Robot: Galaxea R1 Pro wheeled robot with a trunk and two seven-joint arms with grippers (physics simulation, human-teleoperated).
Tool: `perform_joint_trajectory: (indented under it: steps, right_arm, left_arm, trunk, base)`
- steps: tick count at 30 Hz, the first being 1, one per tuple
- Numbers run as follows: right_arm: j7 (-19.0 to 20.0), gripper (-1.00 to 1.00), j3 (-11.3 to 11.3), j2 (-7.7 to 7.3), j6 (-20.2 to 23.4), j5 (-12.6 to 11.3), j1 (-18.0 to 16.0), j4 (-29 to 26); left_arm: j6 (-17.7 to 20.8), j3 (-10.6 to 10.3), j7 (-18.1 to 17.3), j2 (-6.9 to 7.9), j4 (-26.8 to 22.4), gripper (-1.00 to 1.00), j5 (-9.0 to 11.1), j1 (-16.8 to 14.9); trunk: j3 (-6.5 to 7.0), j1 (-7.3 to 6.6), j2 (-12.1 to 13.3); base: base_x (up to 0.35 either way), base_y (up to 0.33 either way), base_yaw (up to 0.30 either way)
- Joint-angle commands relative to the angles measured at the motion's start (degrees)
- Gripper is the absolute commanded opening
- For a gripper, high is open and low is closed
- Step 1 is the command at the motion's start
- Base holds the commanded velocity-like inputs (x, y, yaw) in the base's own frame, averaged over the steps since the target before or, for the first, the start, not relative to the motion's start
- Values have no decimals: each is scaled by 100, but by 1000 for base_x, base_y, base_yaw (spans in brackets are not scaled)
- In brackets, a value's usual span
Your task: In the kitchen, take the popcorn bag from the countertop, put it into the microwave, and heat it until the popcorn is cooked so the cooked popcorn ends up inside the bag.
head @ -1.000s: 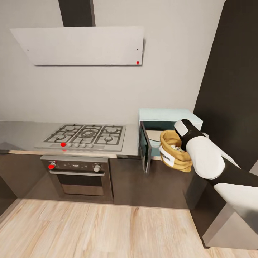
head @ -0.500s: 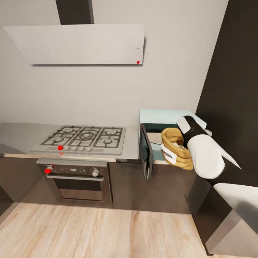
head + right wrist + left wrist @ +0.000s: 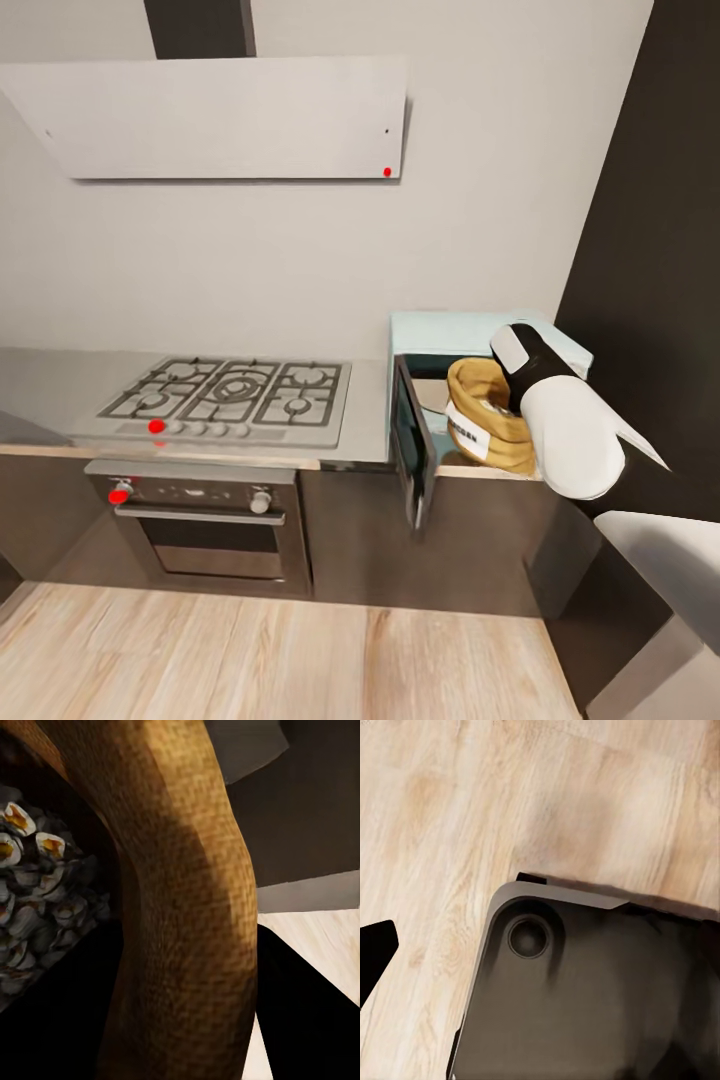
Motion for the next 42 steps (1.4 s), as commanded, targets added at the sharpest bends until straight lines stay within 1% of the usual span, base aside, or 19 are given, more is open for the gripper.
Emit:
perform_joint_trajectory:
  steps: [1,10,20,25,33,37,42]
  right_arm:
    - [-32,-100,-14,3,33,-16,-4,-7]
    - [-28,-100,-7,3,33,-15,-1,20]
    - [-28,-100,-12,3,-1,-21,4,37]
    - [-28,-100,-13,2,-11,-31,4,51]
    - [-28,-100,-13,-14,-30,-27,4,163]
    - [-28,-100,-13,-21,-236,-28,4,351]
    - [-26,-100,-13,-23,-279,-26,4,412]
  left_arm:
    - [-9,16,2,-1,-3,100,4,-1]
    - [-16,15,2,-4,-3,100,4,-1]
    - [-13,16,2,-5,-3,100,4,-1]
    - [-13,15,2,-5,-3,100,4,-1]
    - [-13,16,2,-5,-3,100,4,-1]
    - [-9,17,2,-5,-3,100,4,-1]
    - [-13,15,2,-5,-3,100,4,-1]
  trunk:
    - [-7,3,-4]
    - [-7,3,-4]
    - [-7,3,-4]
    - [-7,3,-4]
    - [-7,3,-4]
    - [-7,3,-4]
    - [-7,3,-4]
  base:
    - [282,0,0]
    - [80,0,0]
    - [10,0,0]
    - [152,0,0]
    - [7,0,0]
    - [74,0,0]
    - [115,0,0]
